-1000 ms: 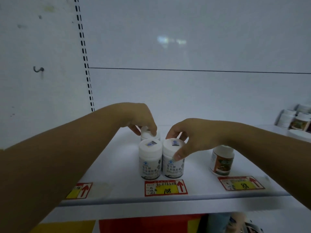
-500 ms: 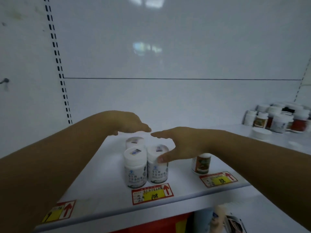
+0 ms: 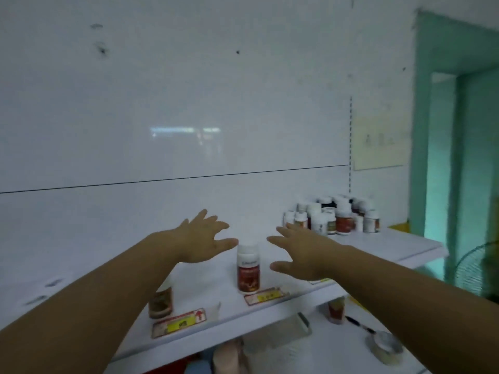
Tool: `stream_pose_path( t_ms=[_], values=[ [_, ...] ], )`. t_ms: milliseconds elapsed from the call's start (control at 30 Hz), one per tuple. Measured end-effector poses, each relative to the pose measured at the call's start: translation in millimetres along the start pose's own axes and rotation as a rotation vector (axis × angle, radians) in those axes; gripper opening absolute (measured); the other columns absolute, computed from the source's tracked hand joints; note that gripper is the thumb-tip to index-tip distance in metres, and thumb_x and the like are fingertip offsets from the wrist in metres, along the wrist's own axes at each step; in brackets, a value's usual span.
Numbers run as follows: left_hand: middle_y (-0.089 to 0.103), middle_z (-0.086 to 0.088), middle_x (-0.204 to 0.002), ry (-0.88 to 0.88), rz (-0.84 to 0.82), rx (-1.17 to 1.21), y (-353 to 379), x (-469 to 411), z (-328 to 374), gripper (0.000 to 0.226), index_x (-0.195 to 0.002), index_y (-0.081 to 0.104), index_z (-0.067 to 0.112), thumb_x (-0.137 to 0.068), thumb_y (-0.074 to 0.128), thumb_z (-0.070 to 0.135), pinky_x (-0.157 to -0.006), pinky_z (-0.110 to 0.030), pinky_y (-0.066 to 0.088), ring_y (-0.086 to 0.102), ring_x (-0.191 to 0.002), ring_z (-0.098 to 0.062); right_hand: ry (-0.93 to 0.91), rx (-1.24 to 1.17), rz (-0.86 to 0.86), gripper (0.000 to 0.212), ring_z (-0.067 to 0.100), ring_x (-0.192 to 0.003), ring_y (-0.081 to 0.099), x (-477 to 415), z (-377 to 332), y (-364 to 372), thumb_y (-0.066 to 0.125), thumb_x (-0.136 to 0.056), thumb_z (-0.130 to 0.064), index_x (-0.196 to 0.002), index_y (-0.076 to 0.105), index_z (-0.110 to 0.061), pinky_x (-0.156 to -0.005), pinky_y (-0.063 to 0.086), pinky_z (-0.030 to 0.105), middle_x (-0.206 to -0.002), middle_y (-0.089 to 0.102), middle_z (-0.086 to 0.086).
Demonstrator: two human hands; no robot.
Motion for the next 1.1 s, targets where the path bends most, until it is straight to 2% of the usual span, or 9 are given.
stream_pose_path(
  t_ms=[133, 300, 433, 533, 667, 733, 867, 967, 1100],
  values=[
    [0.0, 0.002, -0.161, 0.078, -0.145, -0.017, 11.1, -36.7, 92.9, 0.076, -0.15, 0.012, 0.03, -0.086, 0.027, 0.069, -0.118, -0.049, -0.001, -0.009, -0.147, -0.019, 0.094, -0.073, -0.037, 0.07, 0.021, -0.147, 0.004, 48.7, 76.6, 10.5, 0.037, -0.093, -0.055, -0.151, 0.012, -0.025, -0.118, 0.013, 0.041, -0.161, 0.005, 0.004],
    [0.021, 0.0, -0.158, 0.209, -0.046, 0.112, 13.2, -90.3, 175.7, 0.067, -0.147, 0.024, 0.026, -0.091, 0.035, 0.06, -0.116, -0.036, 0.017, 0.017, -0.145, -0.018, 0.157, -0.105, -0.06, 0.069, 0.018, -0.147, 0.004, 76.8, 152.4, 25.3, 0.04, -0.093, -0.054, -0.15, 0.015, -0.027, -0.117, 0.012, 0.039, -0.16, 0.007, 0.0],
    [0.035, -0.001, -0.151, 0.254, -0.03, 0.116, 23.1, -141.2, 213.3, 0.064, -0.143, 0.033, 0.026, -0.089, 0.037, 0.061, -0.109, -0.036, 0.033, 0.04, -0.132, -0.021, 0.197, -0.124, -0.057, 0.068, 0.017, -0.147, 0.008, 69.3, 204.0, 38.8, 0.041, -0.092, -0.055, -0.15, 0.016, -0.03, -0.116, 0.016, 0.038, -0.16, 0.008, -0.001],
    [0.045, -0.001, -0.144, 0.293, -0.048, 0.117, 28.9, -181.0, 228.9, 0.054, -0.137, 0.041, 0.024, -0.093, 0.035, 0.056, -0.102, -0.032, 0.035, 0.048, -0.124, -0.021, 0.218, -0.12, -0.072, 0.067, 0.017, -0.146, 0.01, 49.6, 234.8, 50.8, 0.042, -0.092, -0.054, -0.149, 0.016, -0.032, -0.116, 0.018, 0.038, -0.16, 0.008, -0.002],
    [0.065, 0.001, -0.107, 0.299, -0.101, 0.19, 38.2, -249.6, 238.9, 0.031, -0.099, 0.057, 0.025, -0.088, 0.047, 0.053, -0.084, -0.031, 0.045, 0.059, -0.095, -0.017, 0.208, -0.089, -0.148, 0.067, 0.019, -0.146, 0.013, 22.6, 273.9, 63.5, 0.044, -0.091, -0.053, -0.149, 0.017, -0.034, -0.116, 0.019, 0.038, -0.16, 0.008, -0.004],
    [0.067, 0.0, -0.103, 0.303, -0.08, 0.166, 40.5, -288.4, 246.2, 0.017, -0.088, 0.056, 0.028, -0.081, 0.056, 0.043, -0.074, -0.028, 0.044, 0.058, -0.087, -0.017, 0.216, -0.06, -0.16, 0.067, 0.02, -0.145, 0.015, 8.6, 301.0, 65.1, 0.046, -0.091, -0.052, -0.149, 0.018, -0.034, -0.116, 0.02, 0.038, -0.16, 0.009, -0.003],
    [0.05, 0.0, -0.134, 0.256, 0.078, 0.18, 46.9, -351.8, 262.0, 0.056, -0.132, 0.045, 0.022, -0.08, 0.065, 0.025, -0.09, -0.028, 0.042, 0.05, -0.118, -0.02, 0.308, -0.133, -0.018, 0.065, 0.022, -0.141, 0.029, -20.5, 358.5, 76.3, 0.048, -0.091, -0.05, -0.147, 0.022, -0.032, -0.112, 0.029, 0.036, -0.159, 0.017, -0.002],
    [0.055, -0.002, -0.128, 0.227, 0.099, 0.093, 56.7, -384.1, 265.8, 0.046, -0.126, 0.049, 0.017, -0.082, 0.06, 0.023, -0.08, -0.024, 0.04, 0.053, -0.111, -0.02, 0.331, -0.153, -0.013, 0.068, 0.023, -0.141, 0.028, -34.8, 387.0, 98.6, 0.048, -0.091, -0.047, -0.148, 0.016, -0.03, -0.11, 0.03, 0.036, -0.16, 0.011, -0.001],
    [0.062, -0.006, -0.115, 0.132, 0.003, -0.051, 63.6, -401.6, 256.7, 0.035, -0.117, 0.058, 0.011, -0.086, 0.057, 0.025, -0.084, -0.03, 0.05, 0.059, -0.101, -0.021, 0.344, -0.184, 0.051, 0.067, 0.026, -0.139, 0.032, -63.5, 418.6, 102.4, 0.049, -0.092, -0.042, -0.149, 0.016, -0.027, -0.108, 0.031, 0.034, -0.16, 0.007, 0.002]
  ],
)
Point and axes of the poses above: each hand's wrist, its own x-axis away from the middle knuckle, its own y-axis out of the palm, z = x × y, the point moved 1 cm from there along -x, towards the middle knuckle
